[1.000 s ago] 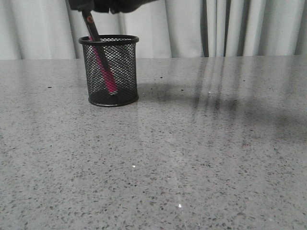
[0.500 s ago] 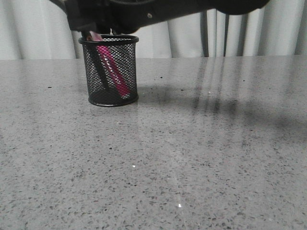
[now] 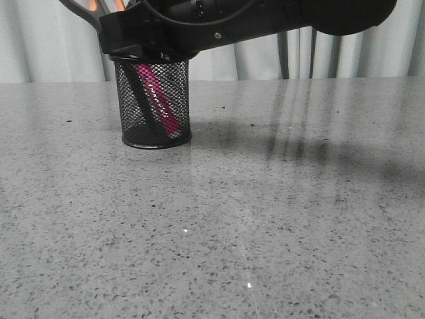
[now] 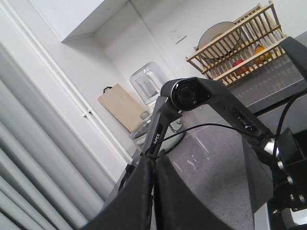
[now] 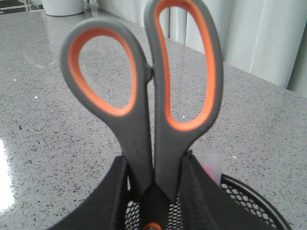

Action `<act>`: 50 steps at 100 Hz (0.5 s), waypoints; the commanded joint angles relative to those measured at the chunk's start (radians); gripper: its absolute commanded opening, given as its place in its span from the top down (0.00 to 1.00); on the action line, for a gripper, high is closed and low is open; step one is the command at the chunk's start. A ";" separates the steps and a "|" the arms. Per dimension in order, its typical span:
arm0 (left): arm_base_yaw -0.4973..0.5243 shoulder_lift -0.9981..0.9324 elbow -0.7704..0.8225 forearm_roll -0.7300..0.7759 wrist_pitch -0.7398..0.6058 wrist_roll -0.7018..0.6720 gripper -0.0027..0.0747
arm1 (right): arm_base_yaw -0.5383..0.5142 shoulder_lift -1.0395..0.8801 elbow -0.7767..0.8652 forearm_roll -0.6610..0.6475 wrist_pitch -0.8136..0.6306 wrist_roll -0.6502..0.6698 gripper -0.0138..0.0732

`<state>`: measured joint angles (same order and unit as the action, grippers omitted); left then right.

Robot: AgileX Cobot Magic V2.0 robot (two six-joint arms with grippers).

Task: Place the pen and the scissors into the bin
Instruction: 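Carry the scissors with the right gripper over the mesh cup, blades down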

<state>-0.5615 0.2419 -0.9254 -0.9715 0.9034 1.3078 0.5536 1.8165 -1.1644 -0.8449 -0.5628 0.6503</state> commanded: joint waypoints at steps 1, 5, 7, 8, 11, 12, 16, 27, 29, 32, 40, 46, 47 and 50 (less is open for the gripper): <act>-0.006 0.023 -0.015 -0.048 -0.050 -0.014 0.99 | -0.005 -0.046 -0.010 0.011 0.007 0.002 0.93; -0.006 0.023 -0.015 -0.048 -0.050 -0.014 0.99 | -0.005 -0.046 -0.010 0.011 0.007 0.004 0.93; -0.006 0.023 -0.015 -0.048 -0.050 -0.014 0.99 | -0.005 -0.046 -0.010 0.011 0.007 0.004 0.93; -0.006 0.023 -0.015 -0.048 -0.050 -0.014 0.99 | -0.005 -0.046 -0.010 0.011 0.007 0.004 0.93; -0.006 0.023 -0.015 -0.048 -0.050 -0.014 0.99 | -0.005 -0.046 -0.010 0.011 0.007 0.006 0.93; -0.006 0.023 -0.015 -0.048 -0.050 -0.014 0.99 | -0.005 -0.046 -0.010 0.011 0.007 0.007 0.93; -0.006 0.023 -0.015 -0.048 -0.050 -0.014 0.99 | -0.005 -0.046 -0.010 0.011 0.007 0.007 0.93; -0.006 0.023 -0.015 -0.048 -0.050 -0.014 0.99 | -0.005 -0.046 -0.010 0.039 0.007 0.007 0.85; -0.006 0.023 -0.015 -0.048 -0.050 -0.014 0.99 | -0.005 -0.046 -0.010 0.044 0.007 0.007 0.84; -0.006 0.023 -0.015 -0.048 -0.050 -0.014 0.99 | -0.005 -0.046 -0.010 0.048 0.007 0.007 0.79; -0.006 0.023 -0.015 -0.048 -0.050 -0.014 0.99 | -0.005 -0.046 -0.010 0.068 0.007 0.007 0.69; -0.006 0.023 -0.015 -0.048 -0.050 -0.014 0.99 | -0.005 -0.046 -0.010 0.075 0.007 0.011 0.60; -0.006 0.023 -0.015 -0.048 -0.050 -0.014 0.99 | -0.005 -0.046 -0.010 0.075 0.007 0.014 0.58; -0.006 0.023 -0.015 -0.048 -0.050 -0.014 0.99 | -0.005 -0.046 -0.010 0.075 0.005 0.016 0.55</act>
<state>-0.5615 0.2419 -0.9254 -0.9715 0.9034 1.3078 0.5536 1.8160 -1.1638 -0.7959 -0.5531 0.6544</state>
